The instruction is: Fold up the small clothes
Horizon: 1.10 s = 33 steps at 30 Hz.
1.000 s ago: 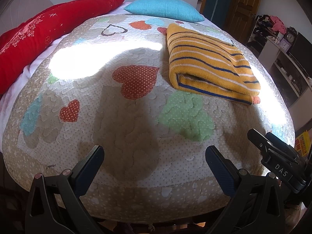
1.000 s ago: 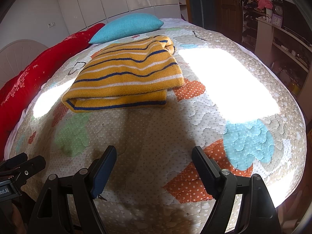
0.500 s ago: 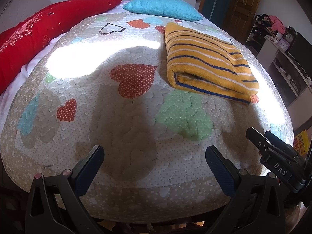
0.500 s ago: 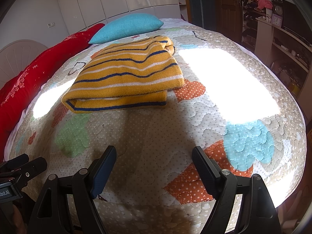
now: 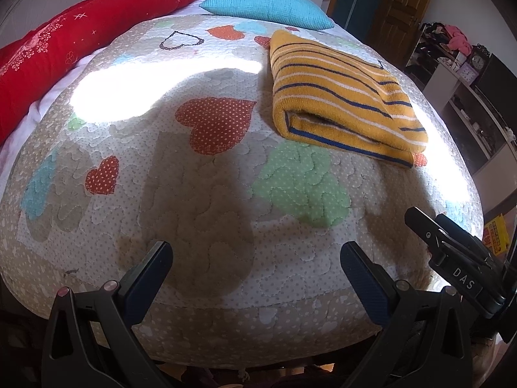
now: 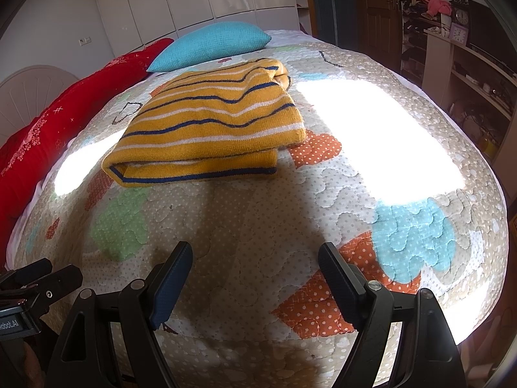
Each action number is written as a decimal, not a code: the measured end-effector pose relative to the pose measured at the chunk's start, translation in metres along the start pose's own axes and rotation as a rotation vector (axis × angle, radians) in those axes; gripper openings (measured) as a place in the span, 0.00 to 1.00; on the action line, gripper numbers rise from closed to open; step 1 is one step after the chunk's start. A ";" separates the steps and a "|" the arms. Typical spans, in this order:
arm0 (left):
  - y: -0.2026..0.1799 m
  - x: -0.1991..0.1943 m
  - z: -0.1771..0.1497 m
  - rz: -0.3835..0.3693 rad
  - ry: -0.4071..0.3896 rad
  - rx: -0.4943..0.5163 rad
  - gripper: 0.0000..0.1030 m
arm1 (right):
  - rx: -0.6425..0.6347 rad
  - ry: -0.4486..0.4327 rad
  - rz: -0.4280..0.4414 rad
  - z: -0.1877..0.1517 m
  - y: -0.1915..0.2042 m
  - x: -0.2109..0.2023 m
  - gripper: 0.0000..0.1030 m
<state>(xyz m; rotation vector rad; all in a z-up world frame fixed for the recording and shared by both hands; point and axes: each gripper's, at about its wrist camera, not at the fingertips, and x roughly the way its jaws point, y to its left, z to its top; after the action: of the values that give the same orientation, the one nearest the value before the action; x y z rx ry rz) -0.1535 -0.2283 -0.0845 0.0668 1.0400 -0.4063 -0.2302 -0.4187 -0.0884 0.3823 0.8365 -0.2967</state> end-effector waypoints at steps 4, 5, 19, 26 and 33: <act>0.000 0.001 -0.001 -0.002 0.002 0.003 1.00 | 0.001 0.000 -0.001 0.001 0.000 0.001 0.83; 0.000 0.001 -0.001 -0.002 0.003 0.002 1.00 | 0.001 0.000 0.000 0.001 0.000 0.001 0.83; 0.001 0.005 -0.003 -0.008 0.017 0.000 1.00 | 0.004 -0.001 0.000 0.001 0.000 0.001 0.83; 0.002 0.007 -0.002 -0.011 0.022 -0.001 1.00 | 0.005 -0.002 -0.002 0.001 0.000 0.000 0.83; 0.003 0.009 -0.003 -0.017 0.030 -0.006 1.00 | 0.007 -0.004 -0.002 0.001 0.000 0.000 0.83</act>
<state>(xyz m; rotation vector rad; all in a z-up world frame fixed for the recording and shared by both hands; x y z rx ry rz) -0.1505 -0.2276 -0.0943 0.0591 1.0721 -0.4183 -0.2300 -0.4193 -0.0879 0.3869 0.8327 -0.3024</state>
